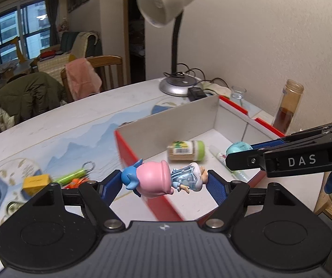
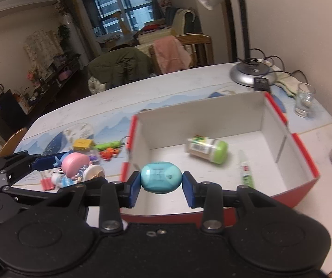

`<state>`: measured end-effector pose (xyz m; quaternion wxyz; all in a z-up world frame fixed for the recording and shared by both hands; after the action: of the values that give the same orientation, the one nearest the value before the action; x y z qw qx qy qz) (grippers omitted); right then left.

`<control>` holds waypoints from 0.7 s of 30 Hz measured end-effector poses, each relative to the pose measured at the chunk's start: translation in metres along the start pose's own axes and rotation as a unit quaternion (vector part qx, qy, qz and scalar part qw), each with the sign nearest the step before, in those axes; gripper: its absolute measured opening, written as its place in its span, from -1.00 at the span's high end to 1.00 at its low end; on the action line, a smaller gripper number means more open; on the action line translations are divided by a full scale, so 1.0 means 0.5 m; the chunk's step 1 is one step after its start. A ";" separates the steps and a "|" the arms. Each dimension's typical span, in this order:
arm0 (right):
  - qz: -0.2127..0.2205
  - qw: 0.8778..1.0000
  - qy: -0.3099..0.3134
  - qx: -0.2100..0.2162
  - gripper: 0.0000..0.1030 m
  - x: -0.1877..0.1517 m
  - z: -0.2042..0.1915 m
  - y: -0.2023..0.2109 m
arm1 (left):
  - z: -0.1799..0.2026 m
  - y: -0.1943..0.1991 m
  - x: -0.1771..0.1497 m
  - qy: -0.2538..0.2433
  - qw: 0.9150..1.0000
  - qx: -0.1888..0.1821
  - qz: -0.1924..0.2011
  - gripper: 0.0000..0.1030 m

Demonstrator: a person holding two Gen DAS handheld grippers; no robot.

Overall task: Organize rigid objects
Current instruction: 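Carry the figurine and soap case into the shoebox and release both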

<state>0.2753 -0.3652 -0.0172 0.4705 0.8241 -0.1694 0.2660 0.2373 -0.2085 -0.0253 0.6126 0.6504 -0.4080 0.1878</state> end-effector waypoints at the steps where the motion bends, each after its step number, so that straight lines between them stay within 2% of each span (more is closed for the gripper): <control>1: 0.001 1.000 -0.003 -0.003 0.27 0.004 0.013 -0.002 | 0.008 -0.010 0.008 -0.004 1.000 -0.001 -0.002 -0.53; 9: -0.004 1.000 -0.019 -0.025 0.27 0.037 0.108 -0.028 | 0.056 -0.096 0.048 -0.030 0.999 -0.018 -0.032 -0.53; 21: -0.043 0.998 -0.007 -0.051 0.27 0.100 0.177 -0.134 | 0.084 -0.227 0.073 -0.058 0.994 -0.025 -0.090 -0.53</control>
<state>0.3754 -0.4096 -0.0701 0.5215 0.8075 -0.1504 0.2309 0.3349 -0.2686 -0.0785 0.6184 0.6788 -0.3870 0.0840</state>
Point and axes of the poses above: each gripper's, at about its wrist camera, not at the fingertips, and y roughly against the way its jaws point, z to its right, x to its top, the point moved 2 cm from there along -y, roughly the way its jaws point, and after that the axes turned 14 degrees about -y, right-handed, at the moved point
